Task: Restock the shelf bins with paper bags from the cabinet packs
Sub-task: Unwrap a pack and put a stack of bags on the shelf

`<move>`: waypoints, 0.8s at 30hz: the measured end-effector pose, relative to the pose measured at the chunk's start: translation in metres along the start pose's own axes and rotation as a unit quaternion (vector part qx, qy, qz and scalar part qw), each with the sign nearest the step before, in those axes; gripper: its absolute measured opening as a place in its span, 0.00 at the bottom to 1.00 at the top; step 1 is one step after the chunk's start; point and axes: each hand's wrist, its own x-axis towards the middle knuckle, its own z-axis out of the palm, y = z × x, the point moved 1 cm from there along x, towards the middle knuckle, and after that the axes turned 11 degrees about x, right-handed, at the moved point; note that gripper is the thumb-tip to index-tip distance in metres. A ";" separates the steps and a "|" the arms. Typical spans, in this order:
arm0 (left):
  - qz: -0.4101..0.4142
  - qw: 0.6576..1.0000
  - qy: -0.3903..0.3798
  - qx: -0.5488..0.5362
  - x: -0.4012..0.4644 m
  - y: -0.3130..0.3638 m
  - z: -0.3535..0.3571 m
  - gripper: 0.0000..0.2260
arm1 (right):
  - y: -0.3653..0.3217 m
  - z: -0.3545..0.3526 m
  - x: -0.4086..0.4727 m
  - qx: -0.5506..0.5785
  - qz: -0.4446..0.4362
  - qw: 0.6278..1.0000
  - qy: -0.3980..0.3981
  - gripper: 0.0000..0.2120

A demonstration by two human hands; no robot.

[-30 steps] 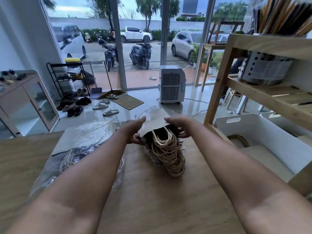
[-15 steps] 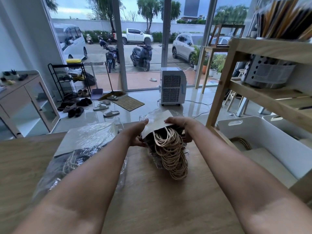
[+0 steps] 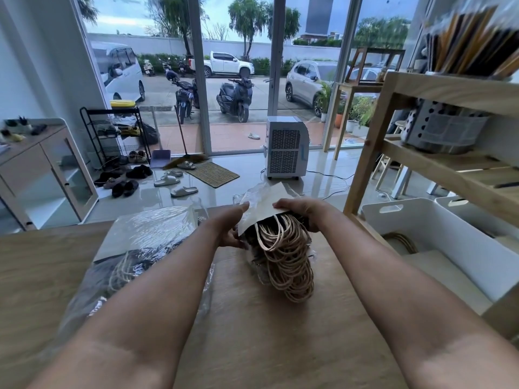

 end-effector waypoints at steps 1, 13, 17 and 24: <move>-0.001 1.000 0.001 0.002 -0.001 0.000 0.000 0.30 | 0.001 0.000 0.000 0.016 0.009 1.000 -0.011 0.13; 0.002 1.000 0.003 -0.002 -0.003 0.003 0.008 0.29 | 0.017 -0.004 0.009 0.064 0.020 0.998 -0.017 0.14; 0.002 1.000 0.011 -0.014 -0.003 0.001 0.005 0.29 | 0.017 0.000 0.007 0.065 -0.012 0.998 -0.011 0.11; 0.004 1.000 0.015 -0.025 -0.008 -0.002 0.004 0.29 | 0.011 0.007 0.012 0.074 -0.114 0.991 0.006 0.38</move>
